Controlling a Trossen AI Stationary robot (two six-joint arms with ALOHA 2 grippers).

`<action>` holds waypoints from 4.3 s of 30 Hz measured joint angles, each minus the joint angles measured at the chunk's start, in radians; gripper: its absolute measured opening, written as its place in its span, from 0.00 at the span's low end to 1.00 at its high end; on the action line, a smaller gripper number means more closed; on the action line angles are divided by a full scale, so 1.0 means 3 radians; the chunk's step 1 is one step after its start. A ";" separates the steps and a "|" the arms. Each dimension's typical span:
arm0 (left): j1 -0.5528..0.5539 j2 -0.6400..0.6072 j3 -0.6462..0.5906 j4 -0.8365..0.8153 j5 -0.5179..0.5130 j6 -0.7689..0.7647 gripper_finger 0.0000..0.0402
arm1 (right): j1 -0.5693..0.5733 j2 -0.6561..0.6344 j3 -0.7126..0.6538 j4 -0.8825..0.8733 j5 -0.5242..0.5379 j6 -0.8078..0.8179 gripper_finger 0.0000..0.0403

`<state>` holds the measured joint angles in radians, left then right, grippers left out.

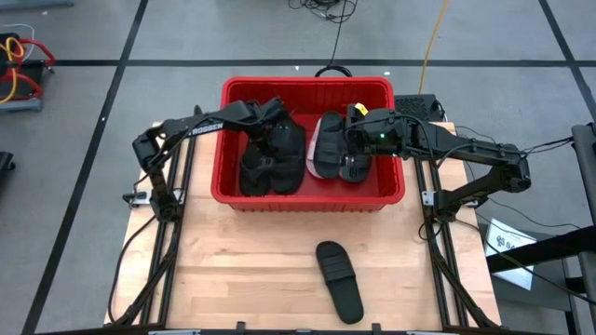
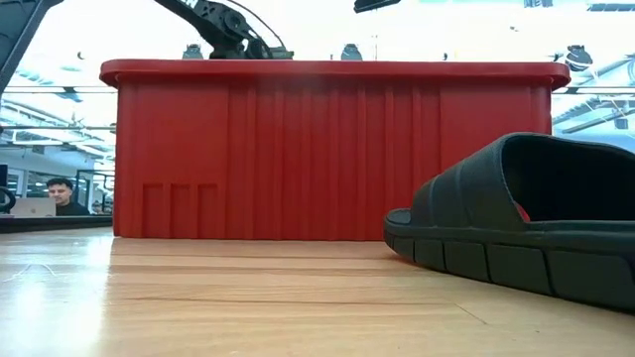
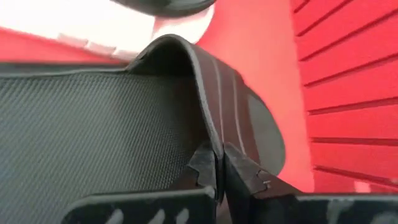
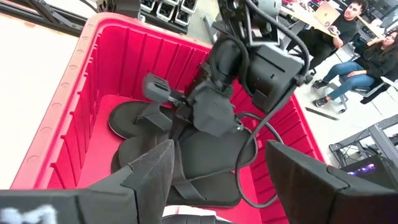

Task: Pick and place slides into bin
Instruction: Put the black slide into the red bin

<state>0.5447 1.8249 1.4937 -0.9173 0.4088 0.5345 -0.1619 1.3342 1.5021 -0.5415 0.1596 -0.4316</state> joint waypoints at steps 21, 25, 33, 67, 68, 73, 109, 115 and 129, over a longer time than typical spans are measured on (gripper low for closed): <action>-0.0243 -0.0102 -0.0005 0.0055 -0.0312 -0.0448 0.01 | 0.0000 -0.0001 0.0000 0.0075 0.0015 -0.0043 0.60; -0.0247 -0.0102 -0.0005 0.0026 -0.0291 -0.0157 0.01 | 0.0000 -0.0001 0.0000 0.0076 0.0015 -0.0088 0.60; -0.0325 -0.0102 -0.0056 0.0006 -0.0133 -0.0035 0.01 | 0.0000 -0.0001 0.0000 0.0076 0.0015 -0.0088 0.60; -0.0490 -0.0096 -0.0061 0.0197 -0.0805 0.0458 0.13 | 0.0000 -0.0002 0.0000 0.0174 0.0014 -0.0088 0.60; -0.0490 -0.0096 -0.0061 0.0198 -0.0807 0.0466 0.15 | -0.0001 -0.0003 0.0000 0.0174 0.0014 -0.0088 0.60; -0.0490 -0.0096 -0.0061 0.0211 -0.0911 0.0467 0.24 | 0.0000 -0.0003 0.0000 0.0174 0.0014 -0.0088 0.60; -0.0793 -0.0338 0.1435 -0.0910 -0.1133 -0.0461 0.34 | 0.0570 -0.0589 0.0004 -0.0949 0.0175 -0.0005 0.60; -0.1075 -0.0692 0.1436 -0.0762 -0.1136 -0.1019 0.34 | 0.1038 -0.0670 0.0004 -0.1737 0.0152 0.0348 0.60; -0.1975 -0.1043 0.1436 -0.0649 -0.1880 -0.2128 0.34 | 0.2071 -0.0674 -0.0578 -0.1810 0.0150 0.0570 0.60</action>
<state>-0.0479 1.5120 1.9244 -1.1120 -0.1553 -0.1038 0.4594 1.1320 1.3286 -1.0844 0.2047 -0.2606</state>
